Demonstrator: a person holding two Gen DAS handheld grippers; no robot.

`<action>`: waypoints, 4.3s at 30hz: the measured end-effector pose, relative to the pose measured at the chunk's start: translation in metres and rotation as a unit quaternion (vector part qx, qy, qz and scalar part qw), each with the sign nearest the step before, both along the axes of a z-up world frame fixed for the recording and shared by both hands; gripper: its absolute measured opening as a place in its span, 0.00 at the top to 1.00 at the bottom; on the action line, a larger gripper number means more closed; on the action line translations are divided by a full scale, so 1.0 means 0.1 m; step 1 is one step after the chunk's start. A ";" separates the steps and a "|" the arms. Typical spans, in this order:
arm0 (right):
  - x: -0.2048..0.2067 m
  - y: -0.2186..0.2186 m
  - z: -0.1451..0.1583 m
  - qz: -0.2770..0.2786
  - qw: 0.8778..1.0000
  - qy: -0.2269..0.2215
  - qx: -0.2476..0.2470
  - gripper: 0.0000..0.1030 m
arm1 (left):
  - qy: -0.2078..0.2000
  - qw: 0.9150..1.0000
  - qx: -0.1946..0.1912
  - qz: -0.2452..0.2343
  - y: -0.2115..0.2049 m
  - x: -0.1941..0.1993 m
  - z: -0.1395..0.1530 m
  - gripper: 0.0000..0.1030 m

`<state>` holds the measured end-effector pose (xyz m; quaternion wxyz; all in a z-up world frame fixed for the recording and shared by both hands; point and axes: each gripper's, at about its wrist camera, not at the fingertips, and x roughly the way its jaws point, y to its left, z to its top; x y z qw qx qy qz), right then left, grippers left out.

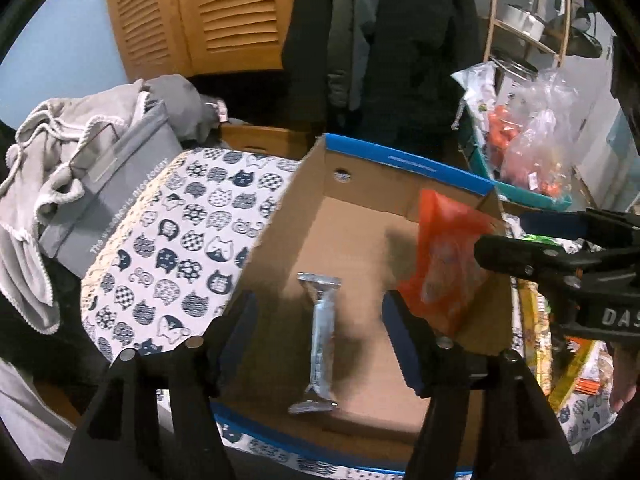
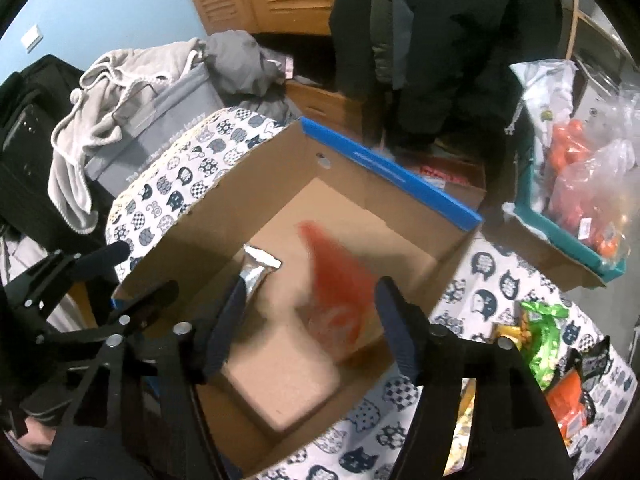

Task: Organize snacks
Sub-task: 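Drop the silver bar into the box with the left tool while the right tool drops the orange bag, then grasp the beige chip bag with the right tool while the left tool reaches the yellow biscuit bar, then grasp and lift the yellow biscuit bar with the left tool while the right tool lifts the chip bag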

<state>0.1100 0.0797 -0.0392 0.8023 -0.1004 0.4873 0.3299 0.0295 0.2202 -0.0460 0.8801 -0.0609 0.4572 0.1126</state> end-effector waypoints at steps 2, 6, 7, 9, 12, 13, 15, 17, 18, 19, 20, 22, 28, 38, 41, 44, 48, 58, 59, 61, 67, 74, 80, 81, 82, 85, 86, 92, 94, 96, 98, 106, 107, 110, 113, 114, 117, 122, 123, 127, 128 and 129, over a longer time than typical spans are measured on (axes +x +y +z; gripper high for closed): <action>-0.02 -0.11 0.04 -0.008 1.000 -0.006 -0.003 0.23 | -0.004 1.000 -0.006 -0.007 -0.08 0.01 0.02 0.31; -0.06 -0.43 0.09 -0.028 0.999 -0.011 -0.011 0.22 | -0.008 1.000 -0.017 -0.026 -0.26 0.03 0.06 0.31; -0.07 -0.50 0.10 -0.031 0.999 -0.010 -0.012 0.22 | -0.009 0.999 -0.018 -0.029 -0.29 0.03 0.07 0.31; -0.09 -0.66 0.11 -0.040 0.999 -0.007 -0.017 0.22 | -0.011 0.999 -0.020 -0.040 -0.40 0.04 0.10 0.27; -0.12 -0.92 0.12 -0.053 0.998 -0.002 -0.026 0.22 | -0.012 0.998 -0.026 -0.057 -0.56 0.04 0.12 0.26; -0.13 -1.01 0.12 -0.058 0.998 -0.001 -0.027 0.22 | -0.011 0.998 -0.027 -0.064 -0.61 0.05 0.13 0.26; -0.16 -1.19 0.12 -0.067 0.997 0.000 -0.031 0.22 | -0.008 0.997 -0.027 -0.075 -0.73 0.05 0.13 0.25; -0.18 -1.39 0.11 -0.076 0.996 0.001 -0.040 0.22 | -0.004 0.996 -0.027 -0.084 -0.84 0.06 0.12 0.24; -0.19 -1.48 0.10 -0.079 0.996 0.002 -0.044 0.22 | -0.001 0.996 -0.028 -0.090 -0.90 0.06 0.12 0.24; -0.20 -1.57 0.09 -0.082 0.995 0.003 -0.048 0.21 | 0.002 0.995 -0.029 -0.093 -0.93 0.07 0.12 0.24; -0.21 -1.67 0.07 -0.087 0.995 0.005 -0.052 0.21 | 0.005 0.995 -0.032 -0.099 -1.00 0.09 0.11 0.24; -0.24 -1.88 0.03 -0.101 0.993 0.010 -0.060 0.21 | 0.008 0.994 -0.035 -0.107 -1.09 0.09 0.11 0.24; -0.30 -2.51 -0.14 -0.135 0.988 0.016 -0.079 0.21 | 0.022 0.990 -0.029 -0.136 -1.43 0.15 0.07 0.24; -0.34 -3.41 -0.45 -0.188 0.978 0.052 -0.079 0.21 | 0.073 0.982 -0.032 -0.172 -1.95 0.30 -0.21 0.24; -0.38 -3.57 -0.58 -0.191 0.976 0.066 -0.084 0.21 | 0.089 0.979 -0.037 -0.179 -2.10 0.35 -0.31 0.24; -0.43 -3.70 -0.75 -0.189 0.974 0.077 -0.100 0.21 | 0.102 0.977 -0.035 -0.186 -2.23 0.39 -0.40 0.24; -0.49 -3.81 -0.94 -0.184 0.972 0.094 -0.108 0.21 | 0.126 0.972 -0.032 -0.195 -2.41 0.45 -0.58 0.24; -0.62 -3.83 -1.34 -0.146 0.973 0.124 -0.130 0.21 | 0.174 0.966 -0.049 -0.185 -2.60 0.68 -0.96 0.24; -0.64 -3.83 -1.37 -0.142 0.973 0.126 -0.132 0.21 | 0.175 0.966 -0.049 -0.184 -2.61 0.69 -0.98 0.24; -0.65 -3.81 -1.44 -0.135 0.973 0.129 -0.137 0.21 | 0.180 0.966 -0.044 -0.181 -2.63 0.72 -1.04 0.24; -0.67 -3.80 -1.61 -0.126 0.973 0.126 -0.149 0.21 | 0.195 0.964 -0.040 -0.175 -2.70 0.80 -1.17 0.24; -0.69 -3.82 -1.83 -0.122 0.972 0.140 -0.145 0.52 | 0.202 0.964 -0.033 -0.168 -2.75 0.88 -1.25 0.24; -0.61 -3.87 -1.79 -0.144 0.972 0.125 -0.135 0.54 | 0.194 0.969 -0.037 -0.147 -2.68 0.98 -1.32 0.24; -0.58 -3.86 -1.75 -0.149 0.972 0.123 -0.133 0.54 | 0.193 0.970 -0.041 -0.144 -2.67 1.00 -1.34 0.24; -0.57 -3.88 -1.74 -0.156 0.972 0.120 -0.131 0.54 | 0.189 0.971 -0.044 -0.142 -2.66 1.01 -1.35 0.24; -0.54 -3.93 -1.68 -0.168 0.971 0.116 -0.123 0.54 | 0.178 0.972 -0.040 -0.149 -2.69 1.01 -1.34 0.26; -0.53 -3.97 -1.66 -0.173 0.971 0.116 -0.121 0.54 | 0.176 0.972 -0.038 -0.152 -2.69 1.00 -1.34 0.30; -0.50 -4.22 -1.44 -0.210 0.965 0.102 -0.117 0.54 | 0.171 0.967 -0.032 -0.184 -2.78 0.96 -1.33 0.64; -0.49 -4.28 -1.41 -0.218 0.965 0.104 -0.106 0.54 | 0.169 0.967 -0.021 -0.192 -2.81 0.93 -1.32 0.66; -0.44 -4.29 -1.34 -0.220 0.965 0.101 -0.103 0.54 | 0.169 0.965 -0.018 -0.198 -2.82 0.91 -1.30 0.69; -0.43 -4.32 -1.28 -0.221 0.965 0.095 -0.102 0.54 | 0.169 0.964 -0.011 -0.204 -2.83 0.86 -1.28 0.69; -0.55 -4.20 -0.97 -0.232 0.967 0.068 -0.086 0.54 | 0.148 0.964 0.015 -0.220 -2.81 0.68 -1.12 0.70; -0.54 -4.16 -0.94 -0.231 0.967 0.065 -0.085 0.54 | 0.143 0.965 0.018 -0.221 -2.80 0.65 -1.07 0.70; -0.54 -4.04 -0.81 -0.227 0.969 0.051 -0.079 0.54 | 0.132 0.965 0.018 -0.225 -2.79 0.60 -0.97 0.70; -0.54 -3.91 -0.75 -0.225 0.971 0.037 -0.076 0.54 | 0.115 0.964 0.030 -0.237 -2.79 0.54 -0.84 0.70; -0.53 -3.87 -0.73 -0.223 0.971 0.033 -0.074 0.54 | 0.109 0.964 0.035 -0.241 -2.80 0.51 -0.80 0.70; -0.53 -3.79 -0.67 -0.216 0.974 0.027 -0.069 0.54 | 0.093 0.963 0.047 -0.250 -2.79 0.41 -0.69 0.70; -0.52 -3.63 -0.58 -0.204 0.977 0.014 -0.064 0.54 | 0.076 0.963 0.049 -0.255 -2.74 0.33 -0.54 0.70; -0.52 -3.59 -0.54 -0.202 0.977 0.011 -0.063 0.54 | 0.072 0.963 0.047 -0.255 -2.71 0.31 -0.49 0.70; -0.50 -3.47 -0.44 -0.194 0.979 0.000 -0.056 0.54 | 0.054 0.965 0.050 -0.254 -2.62 0.26 -0.35 0.70; -0.50 -3.43 -0.41 -0.191 0.980 -0.003 -0.055 0.54 | 0.050 0.965 0.050 -0.253 -2.61 0.25 -0.32 0.70; -0.50 -3.40 -0.39 -0.189 0.980 -0.004 -0.054 0.54 | 0.046 0.965 0.051 -0.253 -2.59 0.24 -0.28 0.70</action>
